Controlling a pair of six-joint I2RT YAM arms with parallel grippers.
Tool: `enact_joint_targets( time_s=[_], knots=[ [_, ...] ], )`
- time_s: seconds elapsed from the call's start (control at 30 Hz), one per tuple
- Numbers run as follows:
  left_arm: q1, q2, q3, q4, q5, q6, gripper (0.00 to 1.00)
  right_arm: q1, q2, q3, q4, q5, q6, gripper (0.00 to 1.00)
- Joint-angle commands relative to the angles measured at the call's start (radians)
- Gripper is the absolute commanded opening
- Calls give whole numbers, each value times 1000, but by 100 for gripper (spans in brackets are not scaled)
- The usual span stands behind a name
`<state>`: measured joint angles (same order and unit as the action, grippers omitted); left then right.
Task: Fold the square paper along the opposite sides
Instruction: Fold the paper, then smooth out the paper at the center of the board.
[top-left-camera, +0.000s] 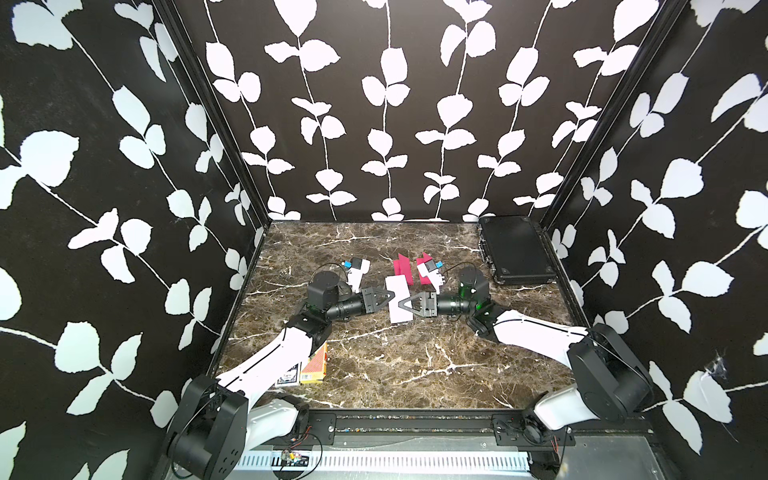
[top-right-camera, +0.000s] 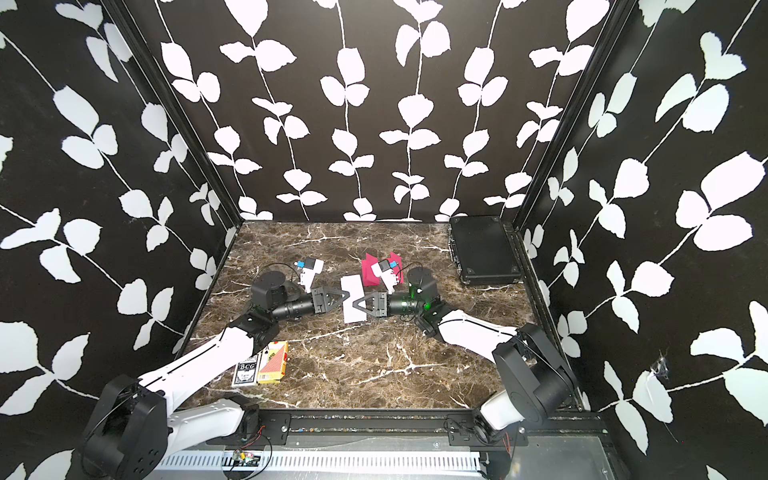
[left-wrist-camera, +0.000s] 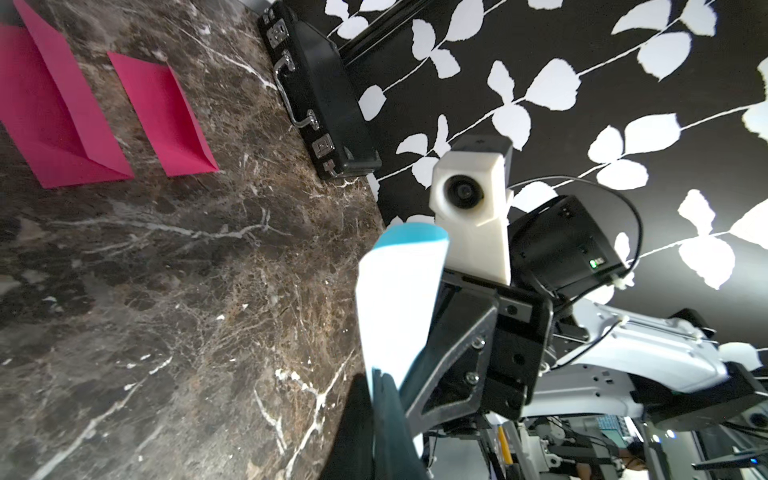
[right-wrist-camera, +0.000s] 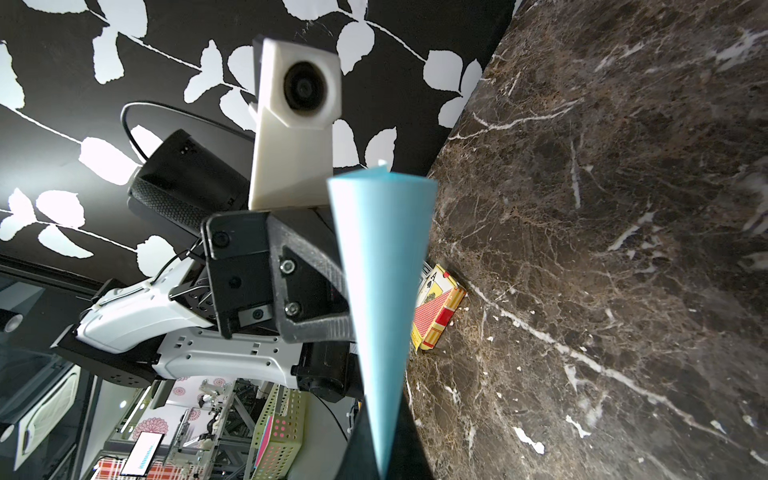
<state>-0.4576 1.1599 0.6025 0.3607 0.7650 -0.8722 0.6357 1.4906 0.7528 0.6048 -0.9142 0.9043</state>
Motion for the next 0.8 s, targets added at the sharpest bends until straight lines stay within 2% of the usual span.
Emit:
enact_joint_targets(
  time_s=[0.0,0.13,0.23,0.3,0.4,0.47,0.57,0.77],
  knots=[
    [-2,-24,32,-43,6,38,0,1,-19,49,30,6,-4,19],
    [-1,-19,47,-91,-1,68,0,-3,-37,52,-23,10,-28,46],
    [-1,-7,63,-150,-2,106,0,-29,-137,3,-181,104,-146,55],
    [0,16,78,-225,-17,152,0,-25,-264,-73,-309,305,-335,53],
    [-4,88,69,-246,-38,162,0,27,-427,-262,-197,549,-585,46],
    [-10,155,54,-233,-51,162,0,87,-477,-332,-154,659,-756,42],
    [-13,247,4,-136,-63,143,0,121,-435,-337,-154,692,-913,35],
    [-13,369,-31,-55,-79,163,0,133,-211,-340,46,649,-956,27]
  ],
)
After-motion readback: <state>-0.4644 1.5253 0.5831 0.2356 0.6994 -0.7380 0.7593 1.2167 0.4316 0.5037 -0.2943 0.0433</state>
